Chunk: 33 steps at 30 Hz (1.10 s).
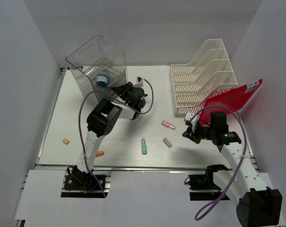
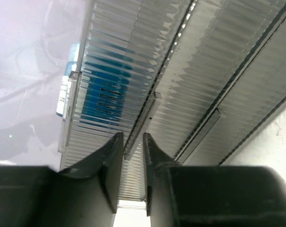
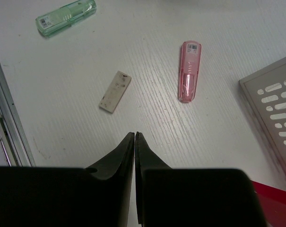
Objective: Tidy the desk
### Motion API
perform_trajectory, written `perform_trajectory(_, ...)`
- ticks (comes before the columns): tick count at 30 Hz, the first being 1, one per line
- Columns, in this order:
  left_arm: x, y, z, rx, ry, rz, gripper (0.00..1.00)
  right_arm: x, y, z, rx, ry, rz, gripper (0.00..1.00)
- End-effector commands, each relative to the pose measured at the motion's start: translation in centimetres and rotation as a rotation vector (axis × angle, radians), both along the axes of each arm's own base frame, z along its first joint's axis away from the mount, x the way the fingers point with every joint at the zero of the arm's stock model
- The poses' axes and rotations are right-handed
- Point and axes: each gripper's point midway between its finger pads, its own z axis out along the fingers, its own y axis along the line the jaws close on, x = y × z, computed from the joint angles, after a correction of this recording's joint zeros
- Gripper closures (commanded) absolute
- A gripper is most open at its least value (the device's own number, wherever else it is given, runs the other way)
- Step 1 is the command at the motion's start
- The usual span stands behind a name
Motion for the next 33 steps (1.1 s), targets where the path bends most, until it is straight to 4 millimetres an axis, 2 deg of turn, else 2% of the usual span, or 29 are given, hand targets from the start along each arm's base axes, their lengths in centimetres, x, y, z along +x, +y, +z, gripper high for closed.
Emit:
perform_trajectory(1, 0.0, 1.4, 0.2, -0.014, -0.020, 0.037, 0.72, 0.4, 0.2, 0.7, 0.009, -0.040, 0.007, 0.91)
perform_trajectory(9, -0.1, 1.5, 0.0, -0.012, -0.016, 0.037, 1.00, 0.4, 0.2, 0.7, 0.010, -0.041, 0.008, 0.91)
perform_trajectory(14, -0.3, 0.6, 0.0, -0.010, -0.015, 0.014, 1.00, 0.4, 0.2, 0.8, 0.011, -0.042, 0.007, 0.92)
perform_trajectory(20, -0.9, 0.5, -0.1, -0.007, -0.014, 0.014, 1.00, 0.4, 0.2, 0.8, 0.011, -0.043, 0.007, 0.91)
perform_trajectory(28, -2.1, -1.5, 0.2, -0.003, -0.026, -0.034, 1.00, 0.4, 0.2, 0.9, 0.012, -0.045, 0.005, 0.91)
perform_trajectory(33, -3.2, -3.6, 0.5, 0.005, -0.041, -0.070, 1.00, 0.4, 0.2, 0.9, 0.013, -0.044, 0.004, 0.92)
